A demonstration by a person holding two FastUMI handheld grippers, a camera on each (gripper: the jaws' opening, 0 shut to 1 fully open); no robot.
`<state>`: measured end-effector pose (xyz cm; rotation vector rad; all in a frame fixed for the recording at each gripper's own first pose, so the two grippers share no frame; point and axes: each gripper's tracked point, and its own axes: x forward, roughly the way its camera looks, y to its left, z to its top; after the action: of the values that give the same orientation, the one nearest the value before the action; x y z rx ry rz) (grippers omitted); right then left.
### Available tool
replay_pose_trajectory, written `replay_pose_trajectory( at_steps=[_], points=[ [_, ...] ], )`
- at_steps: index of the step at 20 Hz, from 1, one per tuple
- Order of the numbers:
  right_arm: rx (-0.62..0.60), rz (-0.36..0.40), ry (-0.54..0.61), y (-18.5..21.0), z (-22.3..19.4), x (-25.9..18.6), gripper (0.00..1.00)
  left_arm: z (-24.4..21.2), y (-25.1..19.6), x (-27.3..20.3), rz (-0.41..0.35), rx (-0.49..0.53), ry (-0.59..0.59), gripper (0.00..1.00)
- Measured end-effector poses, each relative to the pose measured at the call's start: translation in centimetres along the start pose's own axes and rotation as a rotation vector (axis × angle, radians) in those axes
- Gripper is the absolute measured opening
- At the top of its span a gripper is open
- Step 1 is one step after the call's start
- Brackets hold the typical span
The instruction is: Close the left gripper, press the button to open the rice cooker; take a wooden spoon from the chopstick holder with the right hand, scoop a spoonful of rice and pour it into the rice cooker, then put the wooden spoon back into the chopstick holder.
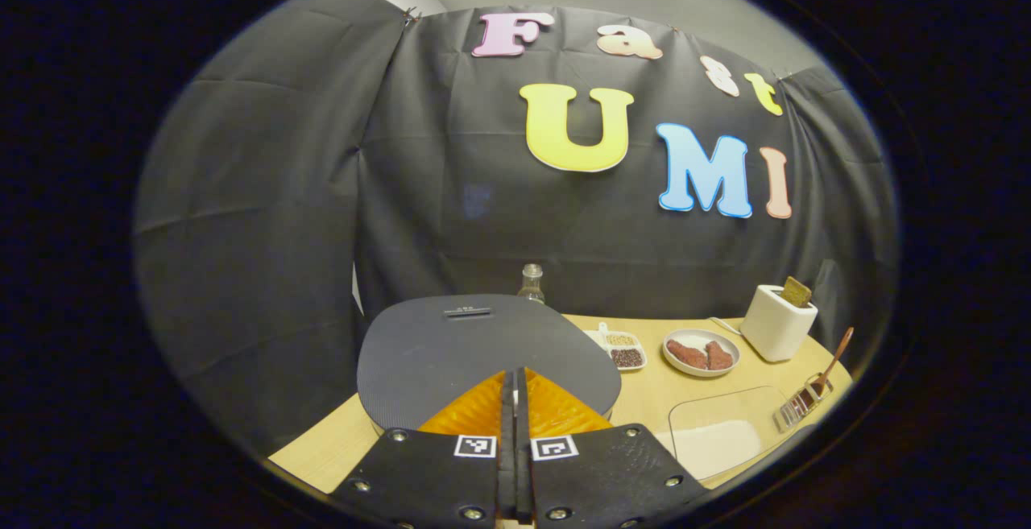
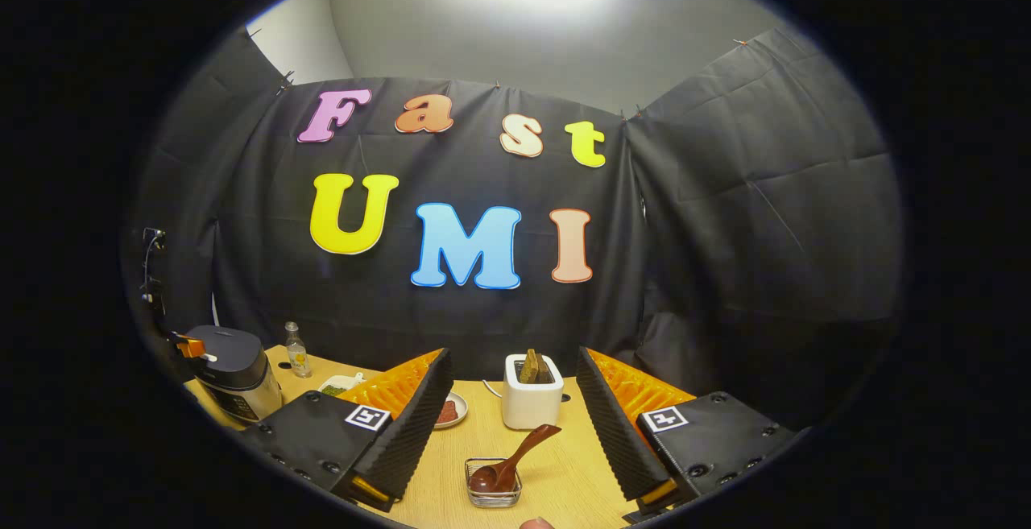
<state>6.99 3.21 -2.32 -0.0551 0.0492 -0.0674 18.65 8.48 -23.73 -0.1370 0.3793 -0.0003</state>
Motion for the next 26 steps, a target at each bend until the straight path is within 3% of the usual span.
replay_pose_trajectory(
  at_steps=[8,14,20,25,26],
  points=[
    [-0.004,0.006,0.011,0.2,-0.2,-0.1,0.98,-2.8,0.0,0.5,0.02,0.001,0.005,0.03],
    [0.003,0.033,-0.012,0.2,0.6,-0.4,0.97,-1.0,-0.6,-0.1,0.057,0.044,-0.013,0.02],
    [0.025,0.043,-0.016,-0.8,0.6,-0.1,0.98,9.0,-0.2,-4.0,0.083,0.059,-0.233,0.03],
    [0.044,0.062,0.011,-1.5,-0.9,1.1,0.98,14.3,-1.6,-9.0,0.073,0.05,-0.342,0.0],
    [0.05,0.064,0.022,-1.7,-1.6,1.5,0.98,15.0,-1.7,-10.2,0.075,0.048,-0.362,0.04]
  ],
)
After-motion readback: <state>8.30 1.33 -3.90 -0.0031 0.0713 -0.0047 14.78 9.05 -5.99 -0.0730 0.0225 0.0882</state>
